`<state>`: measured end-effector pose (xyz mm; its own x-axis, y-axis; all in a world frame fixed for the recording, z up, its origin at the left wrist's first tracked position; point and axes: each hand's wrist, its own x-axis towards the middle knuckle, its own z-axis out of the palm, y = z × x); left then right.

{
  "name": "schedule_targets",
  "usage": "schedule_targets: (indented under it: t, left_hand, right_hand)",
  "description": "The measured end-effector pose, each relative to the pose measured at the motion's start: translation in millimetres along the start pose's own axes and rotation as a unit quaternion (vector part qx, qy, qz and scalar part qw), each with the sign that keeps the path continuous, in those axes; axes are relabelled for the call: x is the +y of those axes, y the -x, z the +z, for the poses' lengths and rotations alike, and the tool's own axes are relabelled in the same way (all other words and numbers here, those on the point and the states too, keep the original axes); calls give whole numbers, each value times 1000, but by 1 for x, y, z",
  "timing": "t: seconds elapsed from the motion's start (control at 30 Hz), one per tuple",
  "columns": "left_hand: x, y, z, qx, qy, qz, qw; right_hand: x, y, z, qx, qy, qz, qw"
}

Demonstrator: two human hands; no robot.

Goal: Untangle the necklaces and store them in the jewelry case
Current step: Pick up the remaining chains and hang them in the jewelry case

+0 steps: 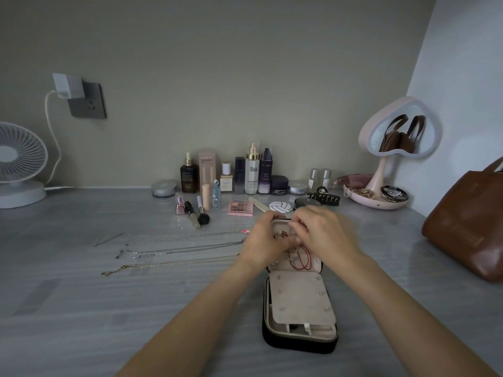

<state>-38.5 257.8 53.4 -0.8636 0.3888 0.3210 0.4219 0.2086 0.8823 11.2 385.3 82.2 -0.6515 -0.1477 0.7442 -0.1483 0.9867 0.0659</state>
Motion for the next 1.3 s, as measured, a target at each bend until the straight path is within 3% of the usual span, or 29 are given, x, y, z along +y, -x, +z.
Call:
schedule_targets:
  t: [0.27, 0.67, 1.0, 1.17, 1.3]
  left_hand:
    - [0, 1, 4, 42, -11, 8, 999]
    - [-10, 0, 4, 59, -5, 40, 997]
    - [-17, -1, 4, 47, -2, 84, 995]
    - [-17, -1, 3, 37, 2, 77, 996]
    - [-14, 0, 0, 24, 16, 49, 998]
  right_hand:
    - [2, -4, 0, -30, -13, 12, 999]
    - [4, 13, 7, 52, 22, 29, 998]
    - [10, 29, 7, -4, -1, -6, 1000]
    - [15, 35, -1, 20, -82, 143, 986]
    - [19, 41, 2, -21, -108, 205, 973]
